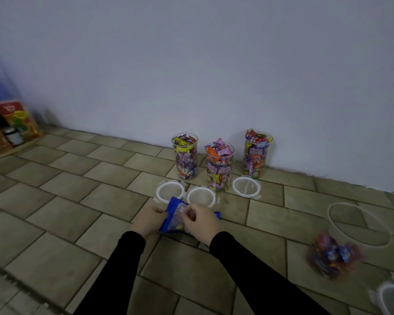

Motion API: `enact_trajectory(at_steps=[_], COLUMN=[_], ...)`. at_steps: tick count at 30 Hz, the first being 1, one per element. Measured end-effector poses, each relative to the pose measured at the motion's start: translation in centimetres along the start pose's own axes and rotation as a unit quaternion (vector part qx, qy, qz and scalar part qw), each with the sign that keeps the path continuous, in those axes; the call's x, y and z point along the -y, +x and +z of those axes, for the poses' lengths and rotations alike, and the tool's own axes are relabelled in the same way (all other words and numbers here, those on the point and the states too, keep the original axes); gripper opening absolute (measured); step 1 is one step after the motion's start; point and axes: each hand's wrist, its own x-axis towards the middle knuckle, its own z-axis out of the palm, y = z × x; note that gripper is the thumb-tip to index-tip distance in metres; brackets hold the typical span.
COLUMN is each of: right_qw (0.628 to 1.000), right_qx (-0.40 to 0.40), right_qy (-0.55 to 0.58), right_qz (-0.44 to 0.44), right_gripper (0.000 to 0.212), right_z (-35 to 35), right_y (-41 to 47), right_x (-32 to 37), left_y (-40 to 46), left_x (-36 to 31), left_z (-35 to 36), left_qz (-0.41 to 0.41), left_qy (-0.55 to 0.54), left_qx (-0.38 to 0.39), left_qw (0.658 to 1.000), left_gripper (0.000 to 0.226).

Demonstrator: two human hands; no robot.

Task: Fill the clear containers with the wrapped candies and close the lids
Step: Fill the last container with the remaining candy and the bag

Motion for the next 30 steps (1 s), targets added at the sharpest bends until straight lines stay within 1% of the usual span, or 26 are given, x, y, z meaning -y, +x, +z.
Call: enact_trajectory(at_steps=[2, 5, 8, 11, 12, 16, 19, 21, 23, 26, 28, 30], right_qw=[0.997, 0.987, 0.977, 0.967, 0.968, 0.977, 0.971, 0.966, 0.967, 0.971, 0.974, 0.975], right_qx=[-0.002, -0.022, -0.06, -0.076, -0.083, -0.098, -0.096, -0.096, -0.098, -0.116, -0.145, -0.163], right_qy=[0.072, 0.15, 0.197, 0.237, 0.235, 0.187, 0.218, 0.232, 0.224, 0.202, 0.174, 0.15], right_qz=[0.027, 0.056, 0.06, 0.05, 0.04, 0.012, 0.03, 0.059, 0.073, 0.043, 0.01, -0.02], right_gripper=[0.02, 0.032, 0.036, 0.044, 0.045, 0.03, 0.03, 0.029, 0.029, 0.03, 0.032, 0.034], right_z=[-0.1, -1.1, -3.0, -4.8, -5.2, -7.1, -8.0, -8.3, -8.4, -9.4, -10.5, -11.4], right_y=[0.2, 0.1, -0.6, -1.3, -1.4, -2.0, -2.4, -2.9, -3.4, -4.6, -5.4, -6.3], right_x=[0.0, 0.1, 0.3, 0.5, 0.4, 0.1, -0.4, -1.1, -1.5, -1.6, -1.4, -1.5], left_y=[-0.7, -1.6, -2.5, -3.3, -3.6, -4.4, -4.9, -5.5, -5.9, -6.6, -7.0, -7.6], left_x=[-0.7, -2.2, -3.7, -5.2, -5.6, -6.7, -7.2, -7.7, -8.1, -8.8, -9.3, -9.9], left_z=[-0.7, -1.0, -0.9, -0.5, -0.2, 2.1, 3.6, 4.5, 5.2, 6.1, 6.7, 7.4], left_qz=[0.023, 0.044, 0.076, 0.129, 0.142, 0.17, 0.167, 0.157, 0.156, 0.163, 0.172, 0.215], left_qy=[-0.065, -0.123, -0.19, -0.22, -0.232, -0.26, -0.295, -0.329, -0.334, -0.338, -0.325, -0.278], left_qx=[-0.002, 0.013, 0.059, 0.117, 0.135, 0.179, 0.211, 0.222, 0.224, 0.229, 0.203, 0.162], left_qw=[0.998, 0.991, 0.977, 0.96, 0.953, 0.934, 0.917, 0.904, 0.902, 0.898, 0.908, 0.922], left_gripper=[0.016, 0.015, 0.013, 0.012, 0.012, 0.01, 0.012, 0.018, 0.022, 0.018, 0.018, 0.025])
